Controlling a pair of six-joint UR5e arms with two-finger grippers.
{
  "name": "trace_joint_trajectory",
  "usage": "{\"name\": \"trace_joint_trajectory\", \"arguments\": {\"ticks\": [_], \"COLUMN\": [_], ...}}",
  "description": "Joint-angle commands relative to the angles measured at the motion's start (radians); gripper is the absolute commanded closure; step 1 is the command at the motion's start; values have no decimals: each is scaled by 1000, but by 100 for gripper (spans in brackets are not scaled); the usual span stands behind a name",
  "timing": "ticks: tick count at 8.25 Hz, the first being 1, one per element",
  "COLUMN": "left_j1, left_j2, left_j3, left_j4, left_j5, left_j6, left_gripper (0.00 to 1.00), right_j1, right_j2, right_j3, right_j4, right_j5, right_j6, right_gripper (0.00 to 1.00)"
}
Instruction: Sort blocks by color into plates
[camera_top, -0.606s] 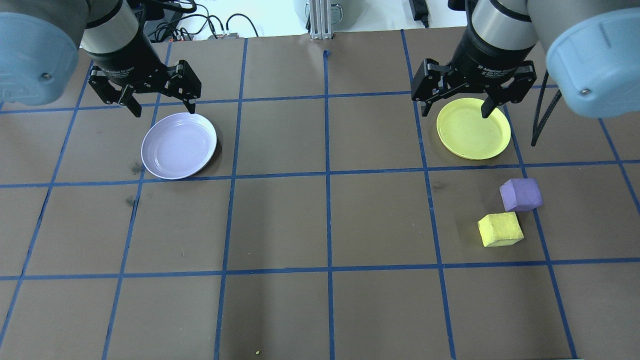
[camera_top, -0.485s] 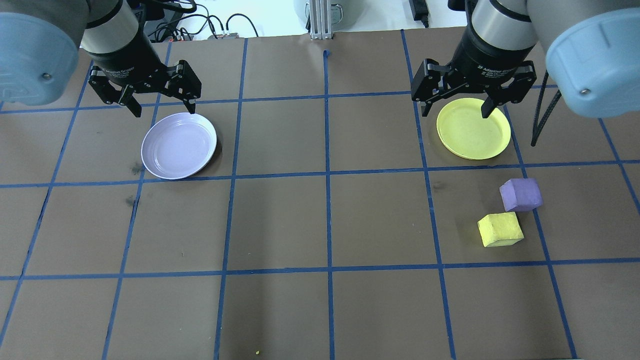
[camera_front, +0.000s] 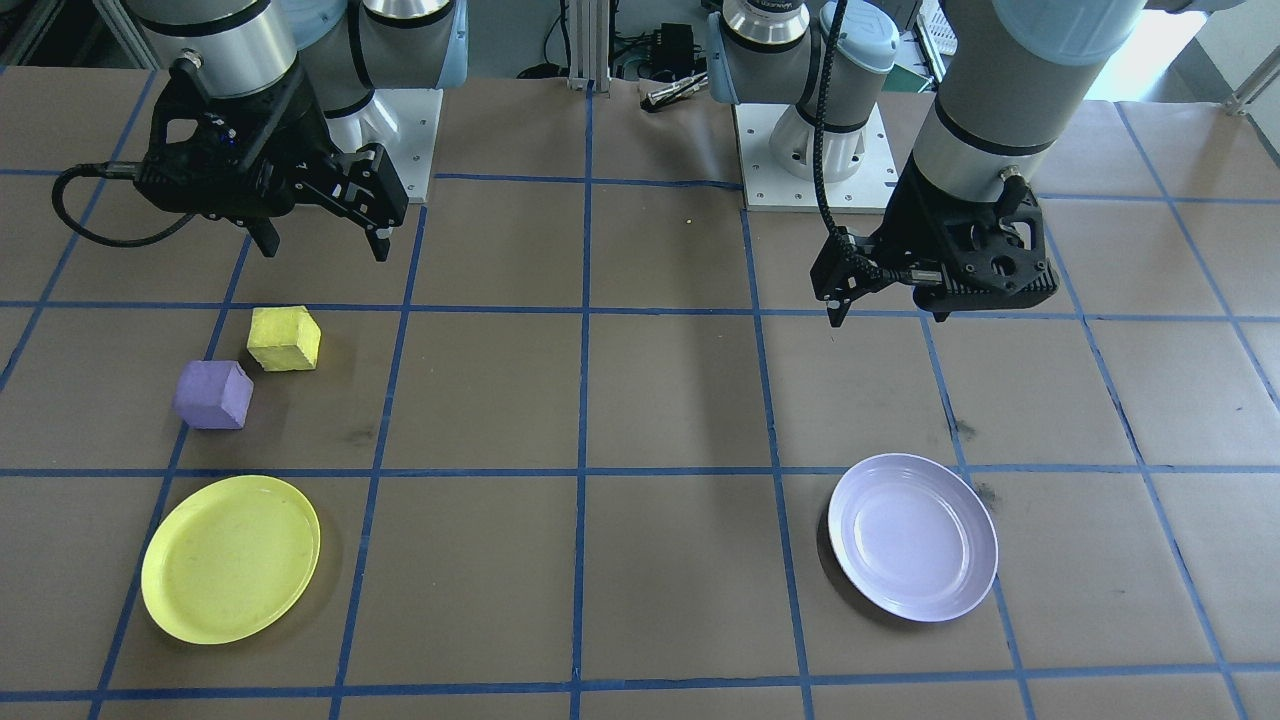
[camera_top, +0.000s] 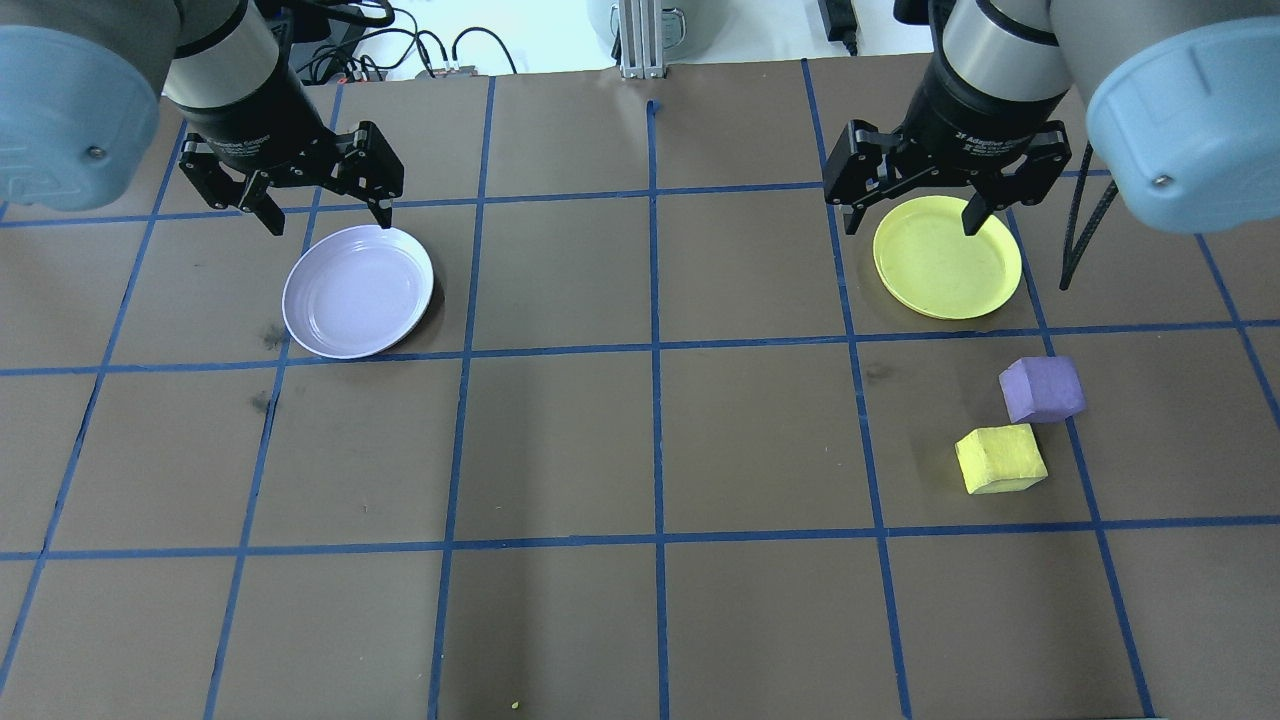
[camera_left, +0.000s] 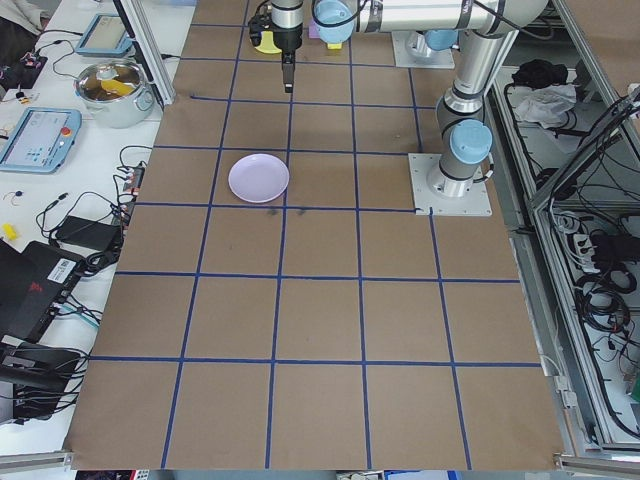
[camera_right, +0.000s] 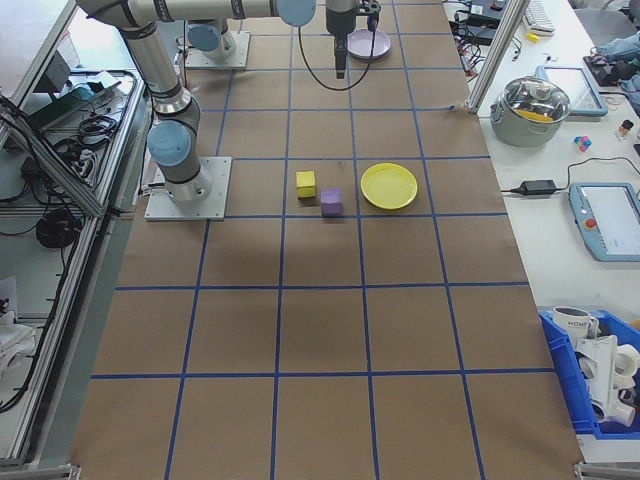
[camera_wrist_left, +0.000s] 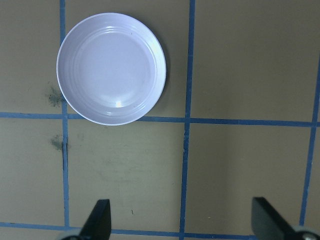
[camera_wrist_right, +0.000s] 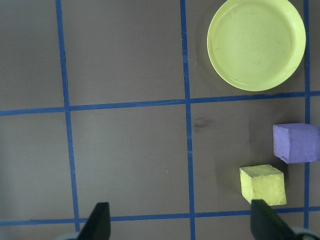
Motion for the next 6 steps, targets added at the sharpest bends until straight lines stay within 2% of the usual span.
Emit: {"name": "trace_joint_trajectory", "arguments": {"ticks": [1, 2, 3, 5, 6], "left_j1": [0, 0, 0, 0, 0], "left_j2": [0, 0, 0, 0, 0], "left_j3": [-1, 1, -1, -1, -1], "left_j4": [0, 0, 0, 0, 0], "left_j5": [-3, 1, 0, -6, 0], "left_j6": [0, 0, 2, 0, 0], "left_gripper": [0, 0, 0, 0, 0], "right_j1": [-69, -123, -178, -293, -297], "right_j2": [71, 85, 81, 93, 101], "right_j3": [45, 122, 200, 336, 392], "right_j4": [-3, -60, -78, -180, -249], "right_j5": [-36, -53, -133, -143, -139], "right_j6": [-117, -162, -293, -355, -371], "right_gripper": [0, 0, 0, 1, 1]}}
